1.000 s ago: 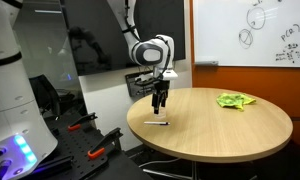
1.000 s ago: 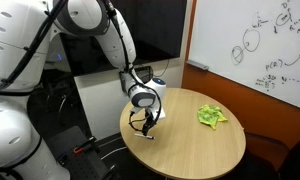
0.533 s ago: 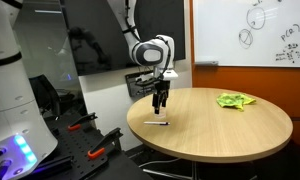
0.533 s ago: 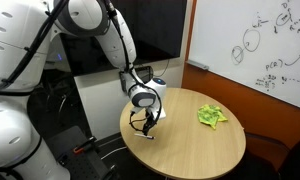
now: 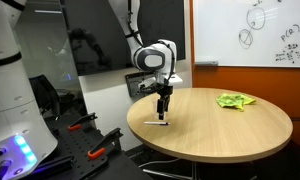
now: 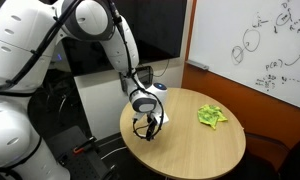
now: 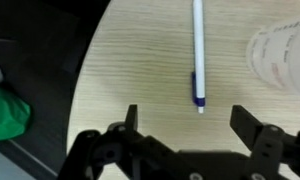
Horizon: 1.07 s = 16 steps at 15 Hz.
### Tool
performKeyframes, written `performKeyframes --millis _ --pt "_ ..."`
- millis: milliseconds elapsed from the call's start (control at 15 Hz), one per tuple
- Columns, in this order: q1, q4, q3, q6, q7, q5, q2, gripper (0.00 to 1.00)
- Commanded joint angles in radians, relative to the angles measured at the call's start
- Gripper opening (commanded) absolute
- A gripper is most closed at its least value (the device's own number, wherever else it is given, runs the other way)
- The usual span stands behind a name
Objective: Put the pen in the cup
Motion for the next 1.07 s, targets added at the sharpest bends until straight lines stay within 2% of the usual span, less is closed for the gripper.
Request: performKeyframes --millis 0,200,267,333,400,467,667,800,867,1000 --pt "-0.037 0.025 0.044 0.038 -0.088 0.051 0.04 1.0" --pt "-0.057 0.054 0.071 0.05 -0.111 0.091 0.082 0.98" --pt "-0.054 0.067 0.071 0.057 -0.111 0.098 0.1 0.93" --pt "-0.058 0.083 0.076 0.057 -0.113 0.103 0.116 0.92" --pt "-0.05 0.102 0.068 0.05 -0.1 0.101 0.136 0.85" --pt "-0.04 0.121 0.059 0.041 -0.09 0.094 0.154 0.87" --pt "-0.03 0.174 0.052 0.026 -0.081 0.087 0.203 0.84" --pt "-0.025 0.203 0.051 0.023 -0.078 0.086 0.228 0.59" --pt "-0.021 0.211 0.049 0.023 -0.075 0.086 0.235 0.59" --pt "-0.021 0.215 0.051 0.016 -0.074 0.089 0.229 0.46"
